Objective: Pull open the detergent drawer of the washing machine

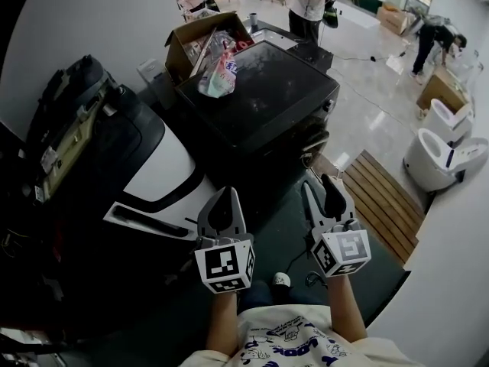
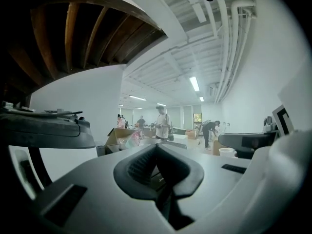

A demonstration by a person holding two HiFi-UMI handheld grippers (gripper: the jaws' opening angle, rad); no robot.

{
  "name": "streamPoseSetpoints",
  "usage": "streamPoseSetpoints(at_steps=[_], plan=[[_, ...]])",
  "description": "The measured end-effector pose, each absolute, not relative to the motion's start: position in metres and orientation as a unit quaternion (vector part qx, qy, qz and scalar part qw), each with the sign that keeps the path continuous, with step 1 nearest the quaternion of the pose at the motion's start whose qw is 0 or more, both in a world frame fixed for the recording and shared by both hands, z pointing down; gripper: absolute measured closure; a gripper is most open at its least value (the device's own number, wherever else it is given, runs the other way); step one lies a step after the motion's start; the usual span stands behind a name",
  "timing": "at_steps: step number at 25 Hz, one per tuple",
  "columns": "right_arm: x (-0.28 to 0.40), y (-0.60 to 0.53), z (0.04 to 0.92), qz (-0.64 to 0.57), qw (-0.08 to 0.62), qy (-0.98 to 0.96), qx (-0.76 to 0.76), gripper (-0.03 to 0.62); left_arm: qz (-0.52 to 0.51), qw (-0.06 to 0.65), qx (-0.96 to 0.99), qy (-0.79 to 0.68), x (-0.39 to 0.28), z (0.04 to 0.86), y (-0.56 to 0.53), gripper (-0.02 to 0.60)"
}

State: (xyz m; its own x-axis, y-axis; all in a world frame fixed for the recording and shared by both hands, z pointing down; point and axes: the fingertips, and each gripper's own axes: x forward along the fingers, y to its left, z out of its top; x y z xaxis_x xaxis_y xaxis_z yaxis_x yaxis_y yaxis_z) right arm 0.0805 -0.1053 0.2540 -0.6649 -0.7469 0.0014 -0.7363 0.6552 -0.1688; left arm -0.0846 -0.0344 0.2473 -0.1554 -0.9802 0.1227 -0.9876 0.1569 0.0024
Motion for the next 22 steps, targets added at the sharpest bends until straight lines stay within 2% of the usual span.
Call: streamPoseSetpoints(at_steps=[22], plan=[[0.037,-0.191,0.316,-0.165,0.031,0.912,-0.375,0.413,0.077,0.084,0.646,-0.755,-0.112,0.298,-0.124,0.568]])
